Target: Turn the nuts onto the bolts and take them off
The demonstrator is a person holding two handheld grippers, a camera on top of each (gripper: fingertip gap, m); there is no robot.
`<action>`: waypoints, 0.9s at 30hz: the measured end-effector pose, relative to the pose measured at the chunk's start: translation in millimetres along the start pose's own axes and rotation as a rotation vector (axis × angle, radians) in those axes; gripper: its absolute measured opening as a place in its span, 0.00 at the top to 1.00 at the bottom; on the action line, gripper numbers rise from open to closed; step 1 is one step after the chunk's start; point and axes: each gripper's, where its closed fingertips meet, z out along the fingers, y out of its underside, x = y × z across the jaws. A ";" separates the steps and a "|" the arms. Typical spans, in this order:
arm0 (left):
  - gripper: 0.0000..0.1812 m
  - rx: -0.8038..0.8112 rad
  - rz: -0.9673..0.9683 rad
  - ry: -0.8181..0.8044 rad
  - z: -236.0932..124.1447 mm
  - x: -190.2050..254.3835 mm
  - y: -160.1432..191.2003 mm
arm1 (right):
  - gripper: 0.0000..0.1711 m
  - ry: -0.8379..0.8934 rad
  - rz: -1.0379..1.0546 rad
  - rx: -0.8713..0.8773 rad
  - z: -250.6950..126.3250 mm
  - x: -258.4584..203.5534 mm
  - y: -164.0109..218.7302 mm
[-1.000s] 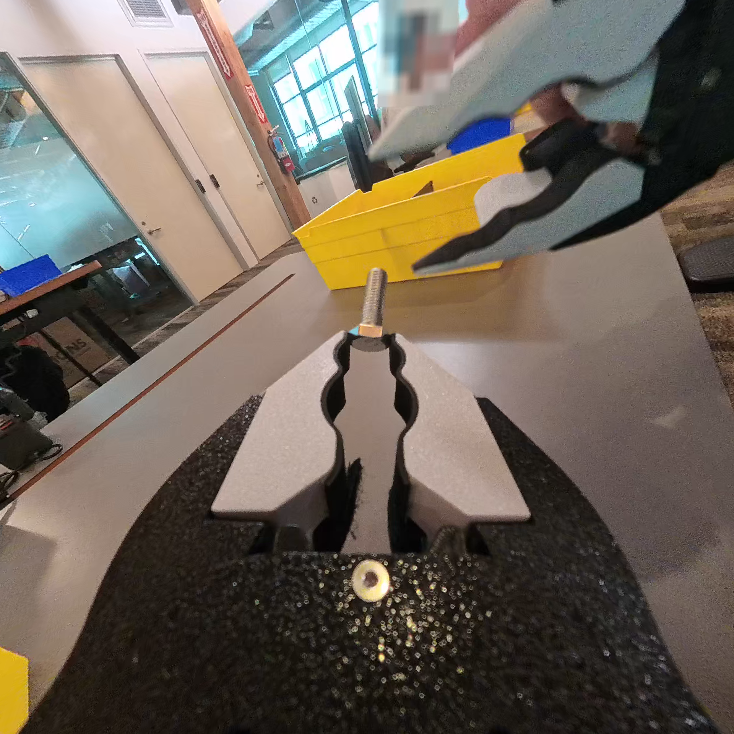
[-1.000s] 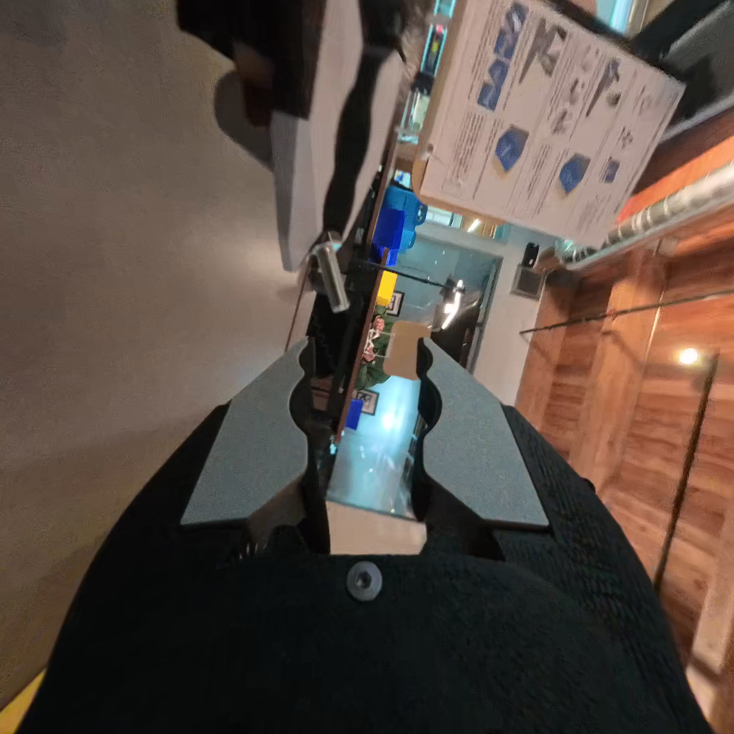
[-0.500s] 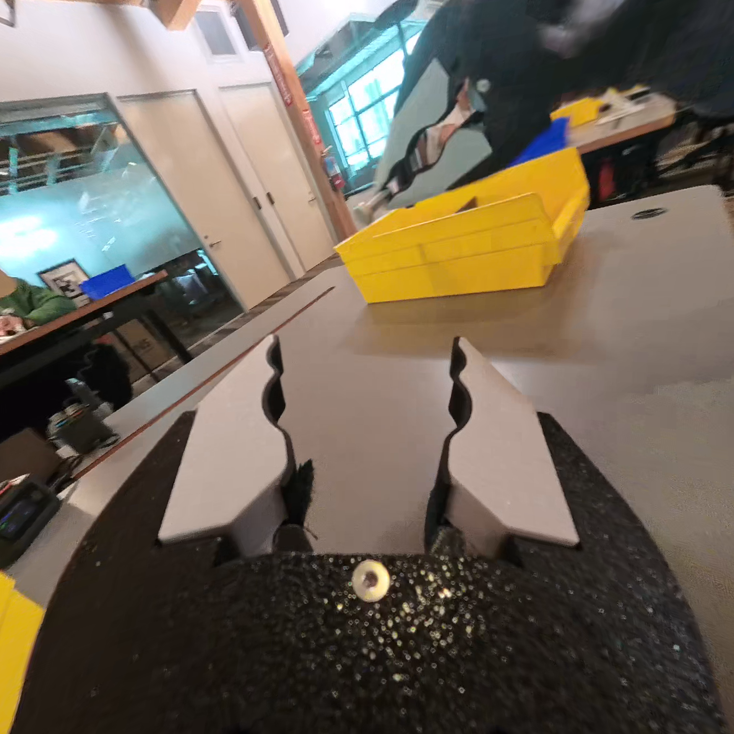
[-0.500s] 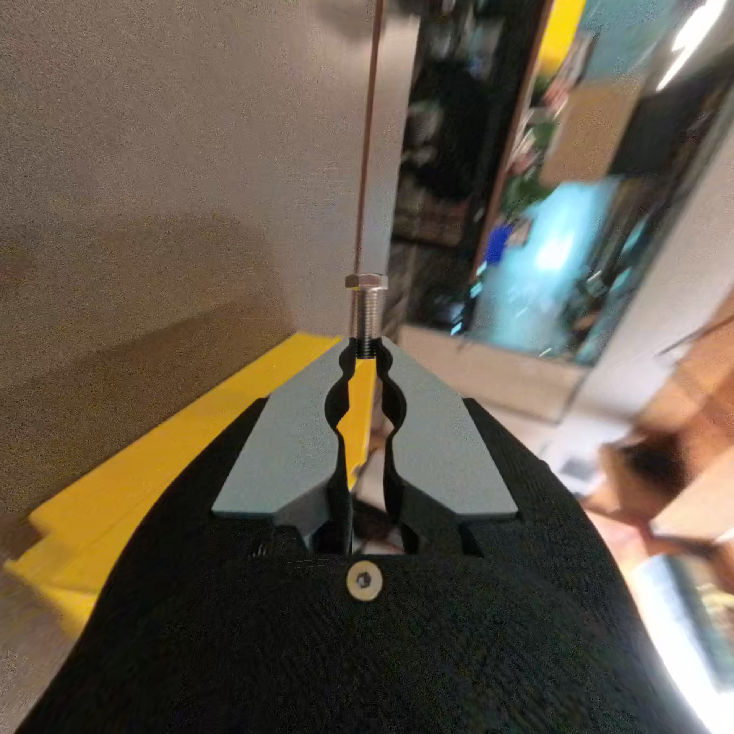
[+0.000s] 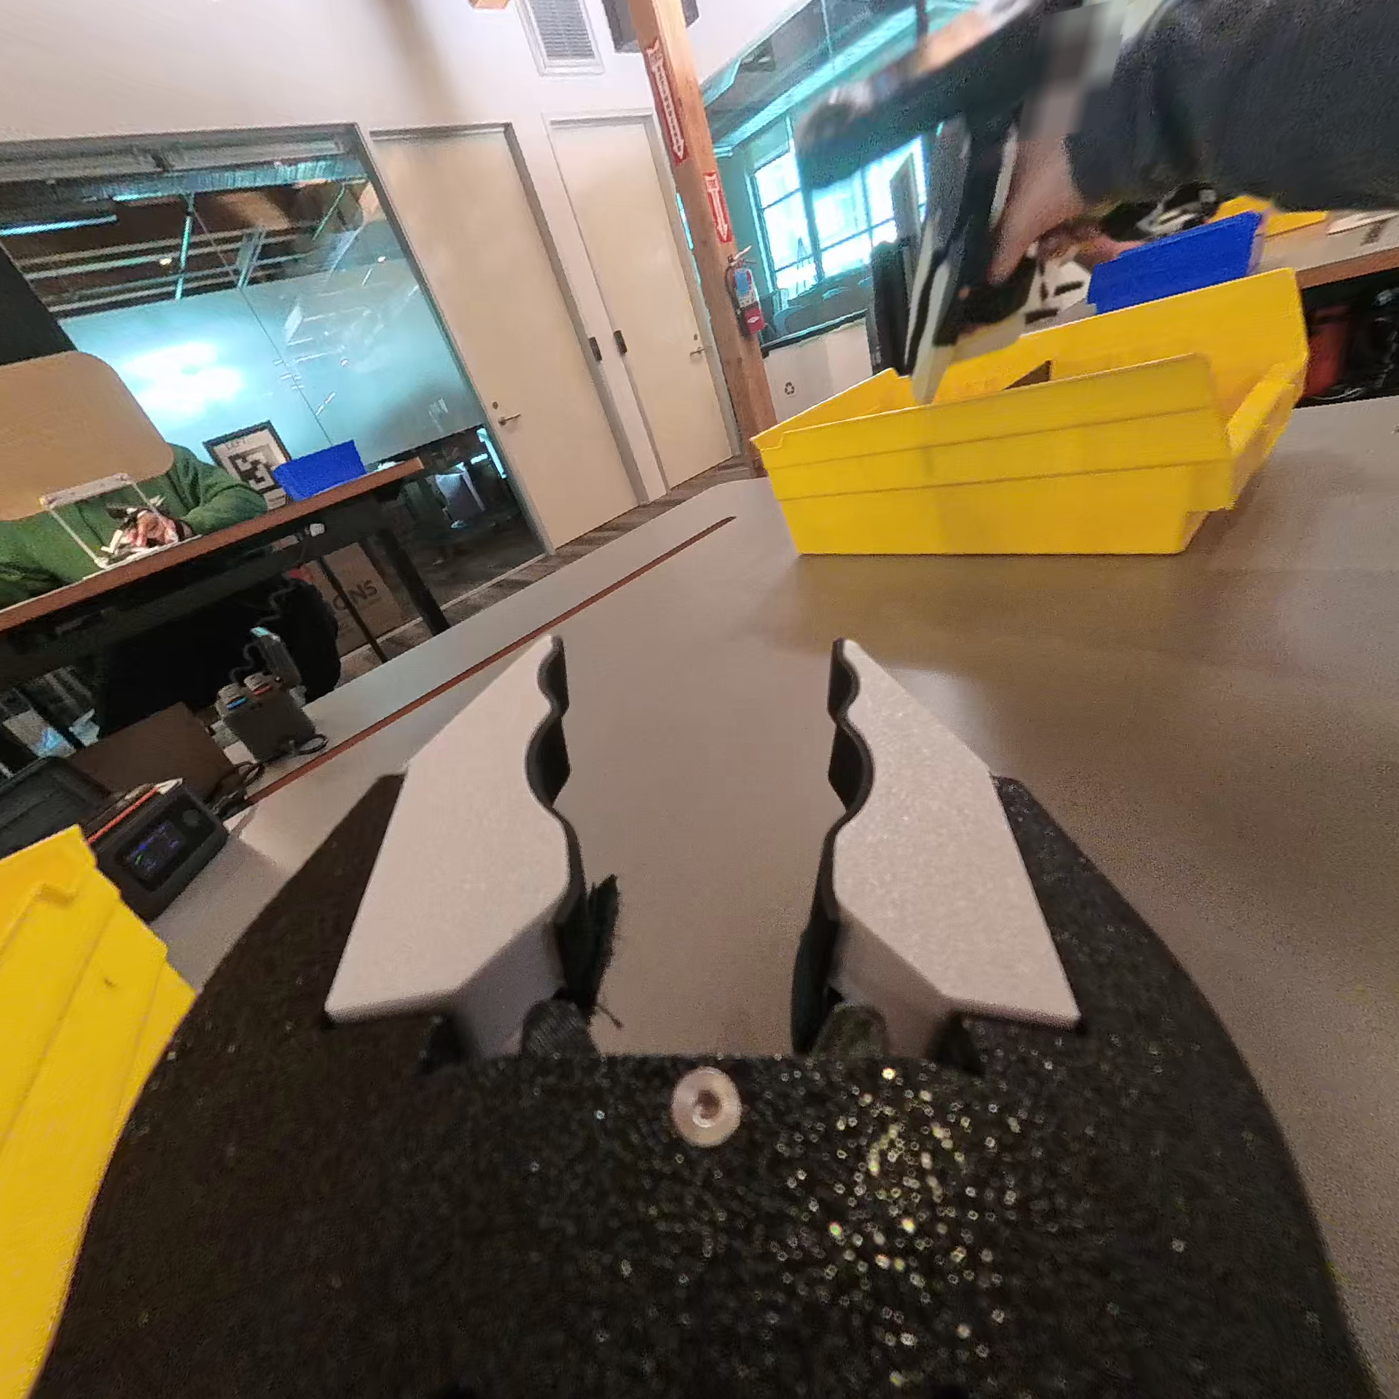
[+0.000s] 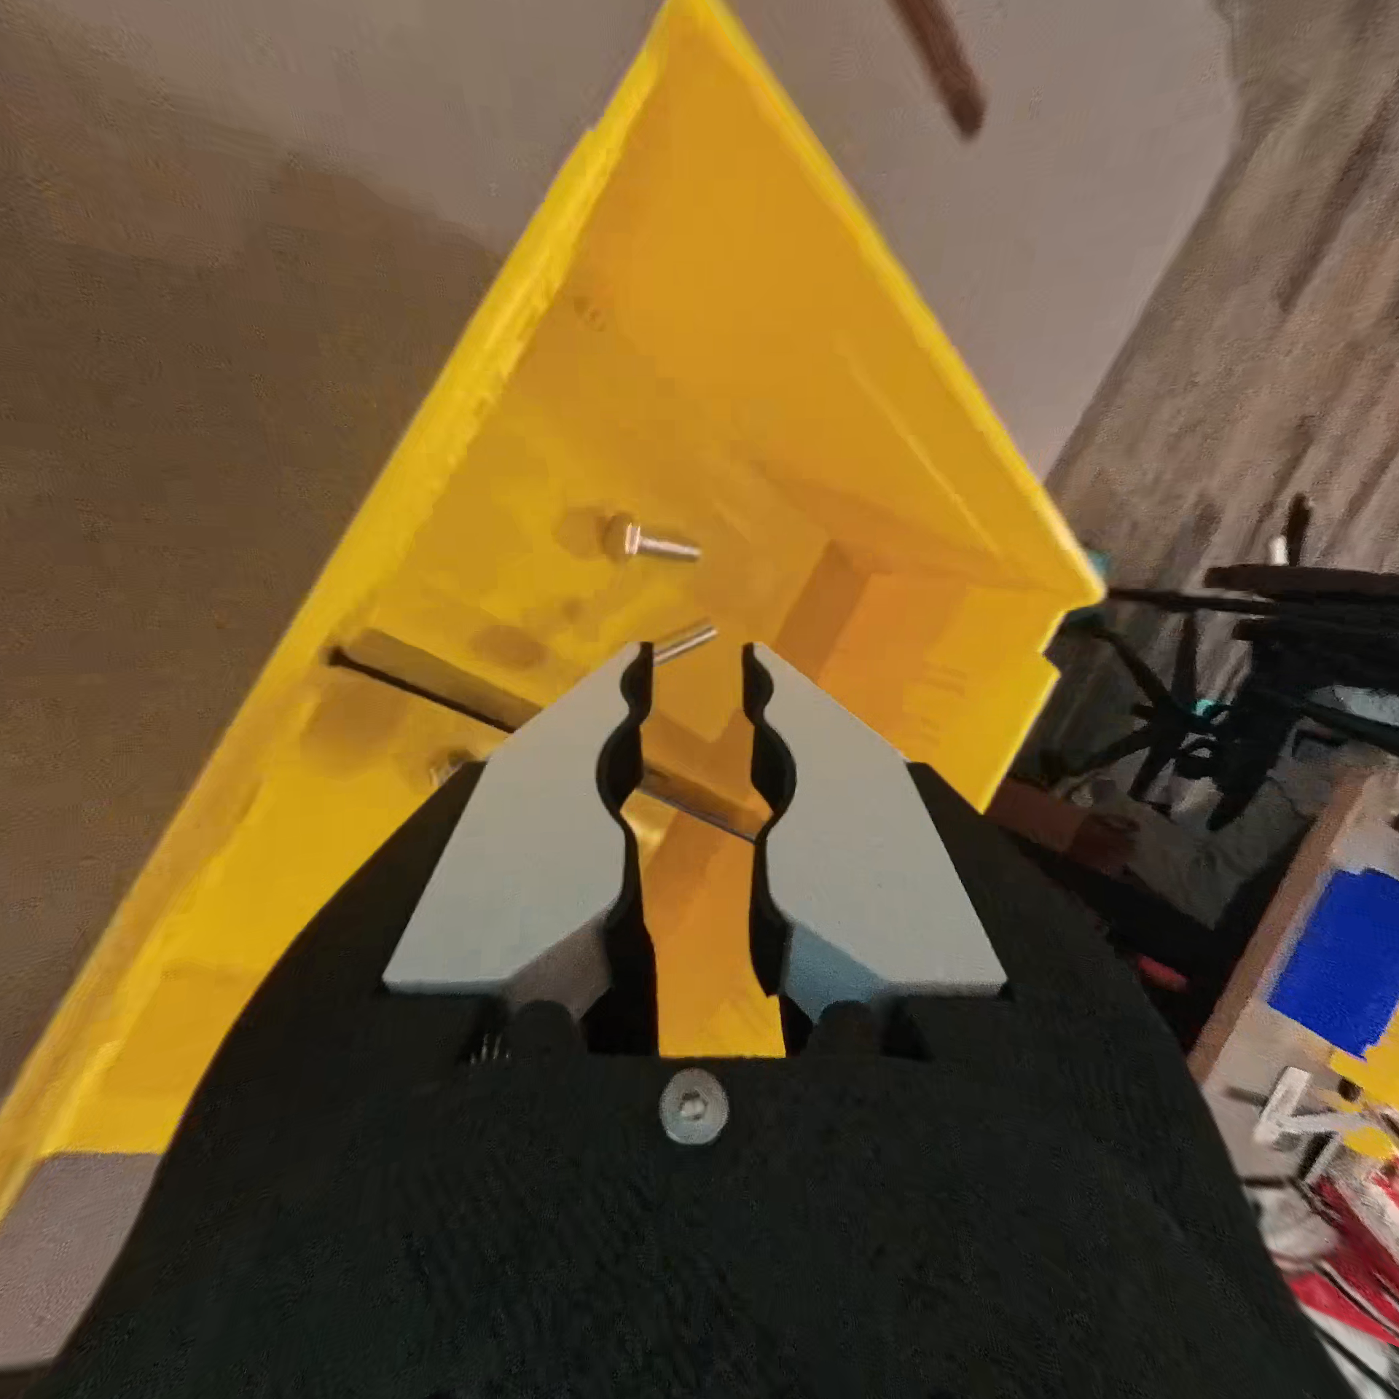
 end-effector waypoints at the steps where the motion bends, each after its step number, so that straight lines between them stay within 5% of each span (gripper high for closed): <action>1: 0.65 -0.008 -0.010 -0.015 0.1 -3.0 1.5 | 0.87 0.054 0.026 0.073 -13.5 2.8 -12.9; 4: 0.70 -0.028 -0.050 -0.050 0.1 -12.5 6.1 | 0.88 0.158 0.063 0.410 -64.8 -18.1 -70.5; 8: 0.76 -0.062 -0.064 -0.115 -0.7 -24.6 13.3 | 0.94 0.212 0.164 1.077 -138.1 -86.2 -153.9; 11: 0.76 -0.060 -0.047 -0.113 -0.7 -23.5 13.6 | 0.99 0.339 0.318 1.407 -155.8 -117.2 -168.1; 19: 0.76 -0.084 -0.011 -0.106 3.2 -21.1 20.2 | 0.99 0.158 0.243 1.451 -108.4 -191.6 -178.7; 27: 0.78 -0.100 0.024 -0.083 5.4 -15.7 23.5 | 0.99 0.103 0.214 1.445 -100.7 -198.4 -184.8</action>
